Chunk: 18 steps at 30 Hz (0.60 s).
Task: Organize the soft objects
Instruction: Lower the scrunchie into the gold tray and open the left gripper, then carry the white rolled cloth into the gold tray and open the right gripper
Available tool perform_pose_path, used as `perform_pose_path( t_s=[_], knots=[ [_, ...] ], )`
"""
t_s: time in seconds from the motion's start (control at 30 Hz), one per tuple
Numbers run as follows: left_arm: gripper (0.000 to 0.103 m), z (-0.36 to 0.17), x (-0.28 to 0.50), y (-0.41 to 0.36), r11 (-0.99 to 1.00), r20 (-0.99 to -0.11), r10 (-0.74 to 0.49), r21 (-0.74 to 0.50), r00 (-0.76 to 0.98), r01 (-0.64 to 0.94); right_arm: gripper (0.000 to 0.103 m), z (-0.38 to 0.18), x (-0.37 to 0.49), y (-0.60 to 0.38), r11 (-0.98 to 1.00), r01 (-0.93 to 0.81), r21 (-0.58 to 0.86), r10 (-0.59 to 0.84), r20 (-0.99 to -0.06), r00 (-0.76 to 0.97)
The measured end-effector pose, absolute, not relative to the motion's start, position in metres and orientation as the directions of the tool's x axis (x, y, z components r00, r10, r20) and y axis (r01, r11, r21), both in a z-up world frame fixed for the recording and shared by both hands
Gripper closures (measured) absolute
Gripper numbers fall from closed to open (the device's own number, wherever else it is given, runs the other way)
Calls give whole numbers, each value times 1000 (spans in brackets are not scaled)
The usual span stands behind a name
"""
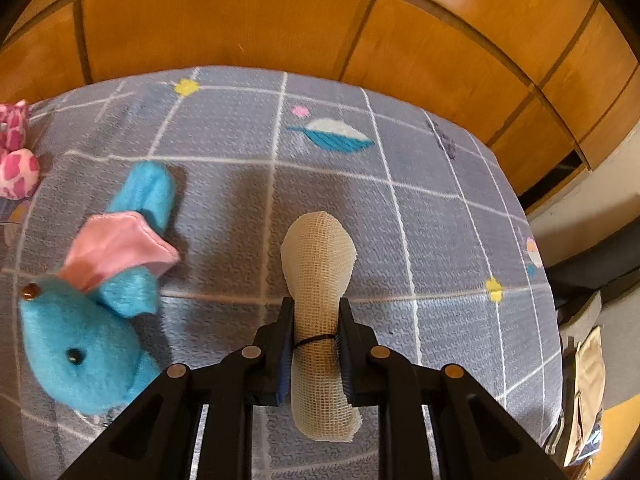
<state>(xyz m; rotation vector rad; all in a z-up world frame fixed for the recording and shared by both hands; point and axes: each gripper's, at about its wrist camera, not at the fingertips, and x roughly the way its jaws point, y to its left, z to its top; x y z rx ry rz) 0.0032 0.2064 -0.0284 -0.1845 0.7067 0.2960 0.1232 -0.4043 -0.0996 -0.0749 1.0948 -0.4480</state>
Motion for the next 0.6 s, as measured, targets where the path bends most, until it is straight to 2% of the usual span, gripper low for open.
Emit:
perform_pose_path(
  t_s=[0.23,0.6],
  knots=[
    [38,-25,-4,201,949,-656,184,-74,732,-305,85,-62,115,-381,938,291,-189,-321,-790,523],
    [38,-30,-11,203,949,-665,178,-79,725,-306,85,16,136,-247,988,-5,-155,-103,-682,724]
  ],
)
